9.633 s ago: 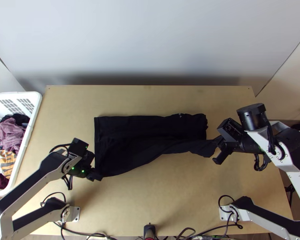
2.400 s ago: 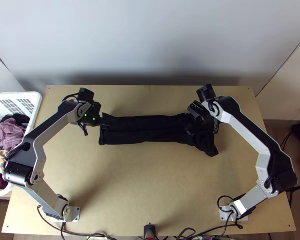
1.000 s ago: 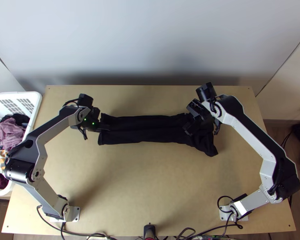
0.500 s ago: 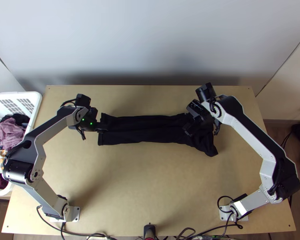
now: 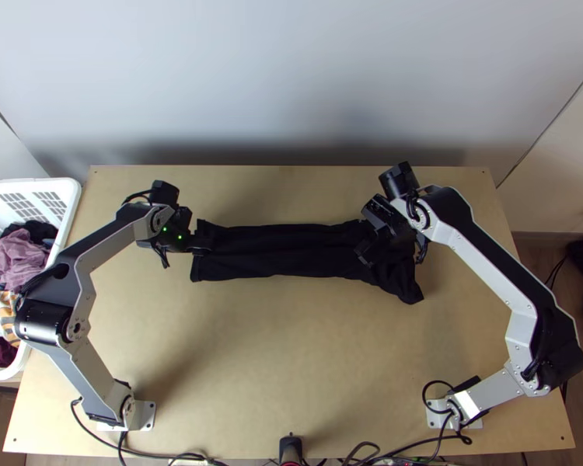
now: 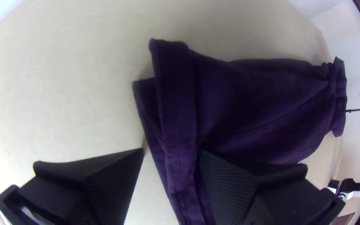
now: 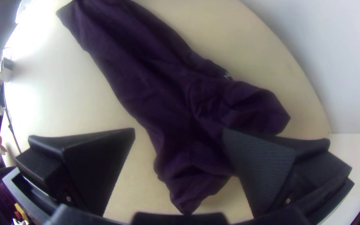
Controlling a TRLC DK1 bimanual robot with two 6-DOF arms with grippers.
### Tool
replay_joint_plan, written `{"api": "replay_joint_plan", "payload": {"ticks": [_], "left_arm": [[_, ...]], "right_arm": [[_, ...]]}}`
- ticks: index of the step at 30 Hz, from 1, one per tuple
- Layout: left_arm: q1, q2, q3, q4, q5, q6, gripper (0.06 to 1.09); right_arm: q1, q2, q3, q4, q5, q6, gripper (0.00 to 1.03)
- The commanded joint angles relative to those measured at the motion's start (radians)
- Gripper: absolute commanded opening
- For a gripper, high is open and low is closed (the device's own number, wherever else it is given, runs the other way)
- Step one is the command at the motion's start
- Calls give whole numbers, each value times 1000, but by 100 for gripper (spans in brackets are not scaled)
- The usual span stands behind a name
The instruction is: Fold the t-shirt
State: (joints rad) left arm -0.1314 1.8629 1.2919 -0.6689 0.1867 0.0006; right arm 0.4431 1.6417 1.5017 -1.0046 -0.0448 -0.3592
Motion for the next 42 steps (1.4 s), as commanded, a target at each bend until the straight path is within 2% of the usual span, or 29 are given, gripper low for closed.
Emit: {"api": "replay_joint_plan", "payload": {"ticks": [1,3,8,10,12,13,14,25,42], "left_arm": [[-19,22,12,0,2,-7,72],[-27,24,10,0,3,-10,66],[-40,24,10,-6,5,-13,63],[-43,24,10,-8,7,-16,51],[-48,25,10,-8,13,-24,29],[-51,24,10,-8,13,-24,15],[-54,22,10,-6,13,-24,9],[-48,-74,37,-63,13,-30,9],[87,-179,75,-161,53,-7,9]], "right_arm": [[0,0,8,-3,2,-1,98],[2,4,11,-3,2,-1,98],[0,7,14,-3,2,-1,98],[0,7,15,-3,2,-1,98],[-1,7,15,-3,2,-1,98],[0,7,17,-3,2,-1,98],[0,7,17,-3,2,-1,98],[11,13,18,-3,0,-1,98],[177,112,127,-6,-7,14,98]]}}
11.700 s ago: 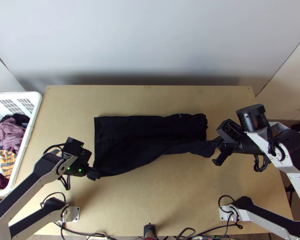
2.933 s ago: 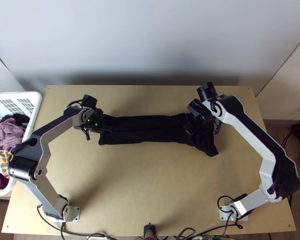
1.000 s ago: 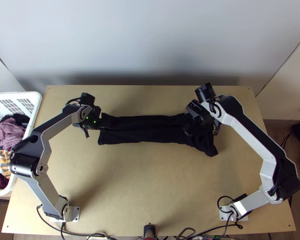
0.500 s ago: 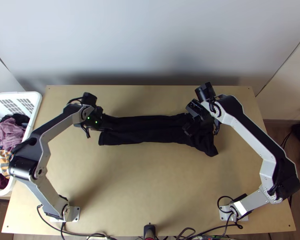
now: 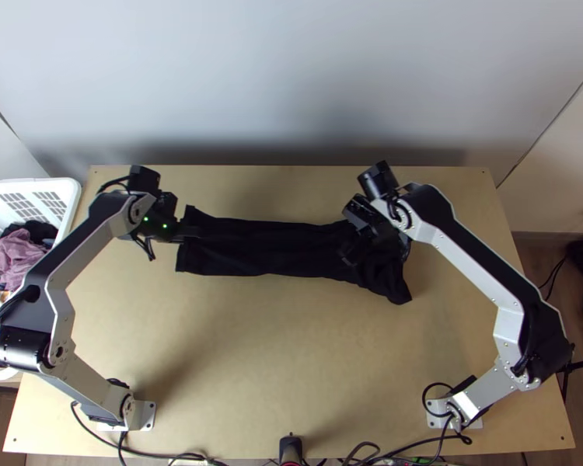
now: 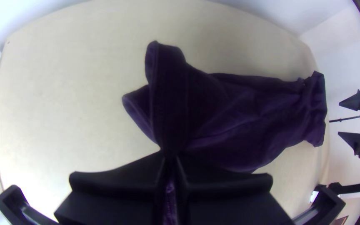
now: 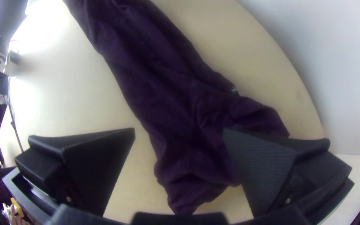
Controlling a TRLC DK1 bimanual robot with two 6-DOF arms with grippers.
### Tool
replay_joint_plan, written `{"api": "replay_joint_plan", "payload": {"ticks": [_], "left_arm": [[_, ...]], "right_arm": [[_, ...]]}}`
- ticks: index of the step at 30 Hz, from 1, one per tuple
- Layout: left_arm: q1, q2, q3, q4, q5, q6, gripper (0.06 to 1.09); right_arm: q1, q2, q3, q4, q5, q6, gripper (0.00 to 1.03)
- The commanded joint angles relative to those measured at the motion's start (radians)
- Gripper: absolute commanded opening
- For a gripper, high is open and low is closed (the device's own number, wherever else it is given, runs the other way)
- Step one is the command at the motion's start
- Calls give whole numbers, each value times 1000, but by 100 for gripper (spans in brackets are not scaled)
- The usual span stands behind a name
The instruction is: Fold the t-shirt
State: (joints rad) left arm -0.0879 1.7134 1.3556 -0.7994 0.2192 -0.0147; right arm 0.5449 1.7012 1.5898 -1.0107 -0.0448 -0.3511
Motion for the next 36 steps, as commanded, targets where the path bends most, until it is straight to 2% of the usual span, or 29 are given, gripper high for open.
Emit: {"api": "replay_joint_plan", "payload": {"ticks": [1,7,20,36], "left_arm": [[43,-31,11,-32,22,7,9],[27,-40,82,-106,52,5,9],[-62,-24,258,-221,63,1,9],[-191,91,596,-356,250,-27,9]], "right_arm": [[93,74,38,1,-10,3,98],[127,221,39,90,-52,-15,98],[66,376,41,193,-81,-8,98],[58,446,-2,264,-82,18,98]]}}
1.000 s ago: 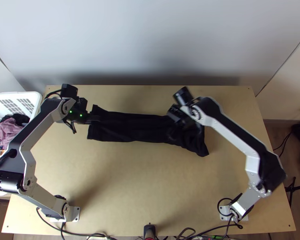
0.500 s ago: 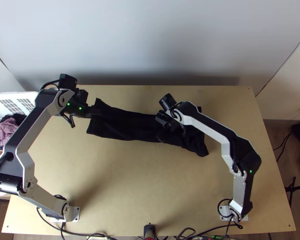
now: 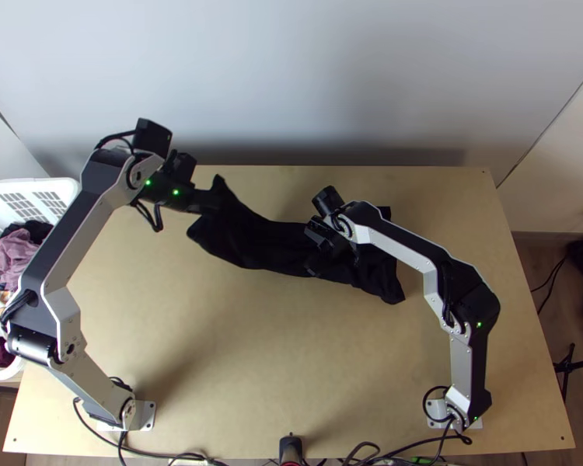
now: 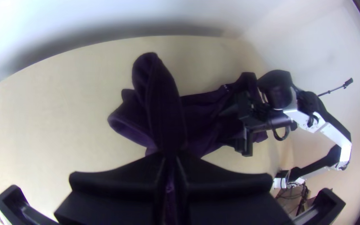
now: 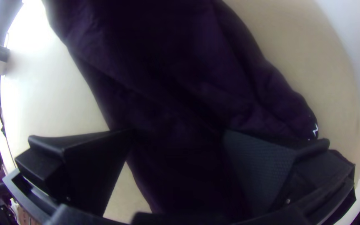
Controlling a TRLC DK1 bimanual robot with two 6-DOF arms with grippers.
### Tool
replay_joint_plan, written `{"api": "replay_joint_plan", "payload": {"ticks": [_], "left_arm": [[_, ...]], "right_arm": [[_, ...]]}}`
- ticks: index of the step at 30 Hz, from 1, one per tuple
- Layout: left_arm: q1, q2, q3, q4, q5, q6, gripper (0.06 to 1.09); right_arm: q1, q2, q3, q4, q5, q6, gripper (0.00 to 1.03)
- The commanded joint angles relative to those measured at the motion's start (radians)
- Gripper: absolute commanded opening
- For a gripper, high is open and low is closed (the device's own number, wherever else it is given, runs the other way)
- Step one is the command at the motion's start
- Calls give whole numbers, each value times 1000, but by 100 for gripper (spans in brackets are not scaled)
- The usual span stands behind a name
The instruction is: Fold the t-shirt
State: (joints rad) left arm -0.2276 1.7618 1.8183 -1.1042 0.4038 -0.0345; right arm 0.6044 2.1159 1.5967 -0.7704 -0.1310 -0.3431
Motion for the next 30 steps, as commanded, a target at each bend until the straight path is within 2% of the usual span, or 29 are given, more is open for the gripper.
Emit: {"api": "replay_joint_plan", "payload": {"ticks": [1,6,11,20,30], "left_arm": [[-64,50,154,-60,82,-11,9],[-116,97,246,-85,112,-39,9],[-157,136,288,-92,112,-39,9],[-223,196,361,-92,112,-42,9],[-325,291,446,-26,110,-51,9]], "right_arm": [[-2,32,-11,23,4,10,98],[5,23,-14,23,4,10,98],[-26,-119,-15,-13,2,26,98],[-245,-418,19,-133,-1,23,98],[-431,-562,26,-225,-4,6,98]]}}
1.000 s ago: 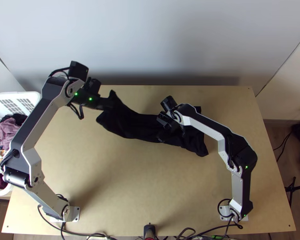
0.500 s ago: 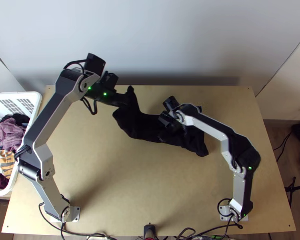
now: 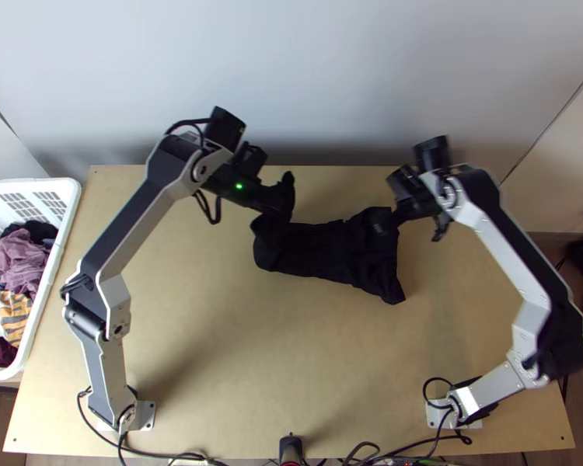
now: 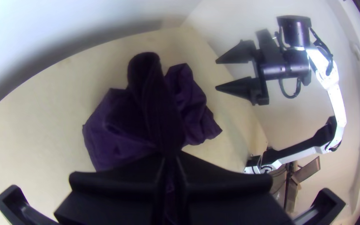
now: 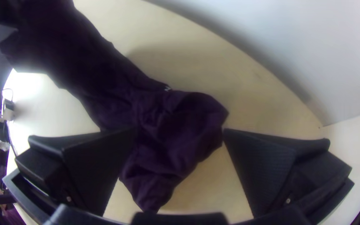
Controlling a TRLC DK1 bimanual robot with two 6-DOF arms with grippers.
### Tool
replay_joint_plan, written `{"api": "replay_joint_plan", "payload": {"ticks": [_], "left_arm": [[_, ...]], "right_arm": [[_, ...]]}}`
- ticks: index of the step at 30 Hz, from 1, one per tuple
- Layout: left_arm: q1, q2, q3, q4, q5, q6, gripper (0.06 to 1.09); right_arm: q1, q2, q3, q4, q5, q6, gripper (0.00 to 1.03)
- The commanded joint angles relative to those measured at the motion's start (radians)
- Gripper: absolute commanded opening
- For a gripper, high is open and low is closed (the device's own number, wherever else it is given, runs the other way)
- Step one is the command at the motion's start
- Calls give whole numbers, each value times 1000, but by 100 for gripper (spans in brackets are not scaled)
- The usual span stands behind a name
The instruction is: Fold the t-shirt
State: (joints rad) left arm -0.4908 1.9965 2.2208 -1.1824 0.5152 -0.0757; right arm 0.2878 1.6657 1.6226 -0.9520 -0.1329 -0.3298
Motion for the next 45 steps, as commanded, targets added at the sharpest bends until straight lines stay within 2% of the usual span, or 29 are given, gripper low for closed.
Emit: {"api": "replay_joint_plan", "payload": {"ticks": [1,10,23,45], "left_arm": [[-68,61,43,76,-1,-21,9],[-147,93,43,336,-24,-93,9],[-259,188,40,527,-24,-145,9],[-325,375,42,690,-52,-213,9]], "right_arm": [[-127,-127,-7,-44,-2,-8,98],[-174,-207,-36,-100,27,2,98],[-197,-247,-66,-136,93,5,98],[-196,-287,-110,-160,118,-6,98]]}}
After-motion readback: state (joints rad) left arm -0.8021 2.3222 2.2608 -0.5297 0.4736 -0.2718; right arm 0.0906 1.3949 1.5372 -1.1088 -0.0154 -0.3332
